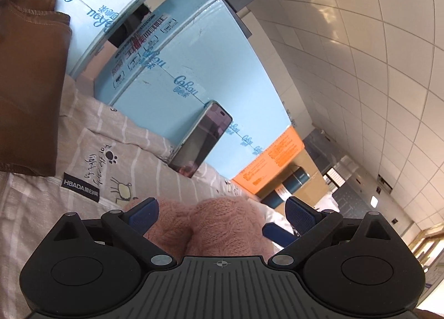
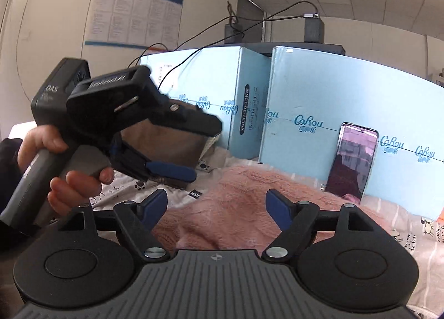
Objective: Fold clothes
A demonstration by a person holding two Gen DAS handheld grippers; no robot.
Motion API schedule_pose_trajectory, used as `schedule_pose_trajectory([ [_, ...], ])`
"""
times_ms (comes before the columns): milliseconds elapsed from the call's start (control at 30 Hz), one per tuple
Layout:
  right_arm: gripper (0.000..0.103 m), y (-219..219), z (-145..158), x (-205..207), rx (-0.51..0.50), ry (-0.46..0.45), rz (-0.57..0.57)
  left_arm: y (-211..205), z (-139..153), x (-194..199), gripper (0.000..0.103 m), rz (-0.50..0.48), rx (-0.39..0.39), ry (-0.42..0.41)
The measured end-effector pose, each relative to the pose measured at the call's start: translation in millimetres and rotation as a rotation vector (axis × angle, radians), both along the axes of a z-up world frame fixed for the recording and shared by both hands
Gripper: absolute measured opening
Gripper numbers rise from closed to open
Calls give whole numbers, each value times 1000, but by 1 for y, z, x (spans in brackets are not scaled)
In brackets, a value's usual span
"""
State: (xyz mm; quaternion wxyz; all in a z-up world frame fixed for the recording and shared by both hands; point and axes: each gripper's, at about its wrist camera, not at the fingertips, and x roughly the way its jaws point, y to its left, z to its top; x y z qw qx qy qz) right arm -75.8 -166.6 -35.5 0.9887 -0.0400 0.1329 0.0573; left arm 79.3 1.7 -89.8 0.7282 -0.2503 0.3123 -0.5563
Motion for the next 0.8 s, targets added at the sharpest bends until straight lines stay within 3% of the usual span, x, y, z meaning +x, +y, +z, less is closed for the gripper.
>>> schedule_pose_trajectory([
  [167,82,-55,6,-24,187,56,-7,-17,-3,-9,99,-95,6,-2],
  [267,83,-84,2,-34,326,67,-20,-38,-7,-12,98,-88,127,-3],
  [333,84,-95,-5,-33,402,79,-16,-52,-6,-19,84,-78,209,-60],
  [400,84,-106,-12,-32,475,91,-10,-65,-6,-28,47,-70,285,-142],
  [467,84,-116,-19,-30,549,103,-5,-75,-6,-37,34,-65,340,-218],
  [600,84,-126,-24,-35,625,98,-13,-75,6,-54,27,-83,257,-313],
  [700,85,-131,-22,-41,661,51,4,-68,24,-56,25,-86,139,-322],
  [800,86,-136,-20,-46,696,2,22,-58,29,-47,24,-51,114,-314],
])
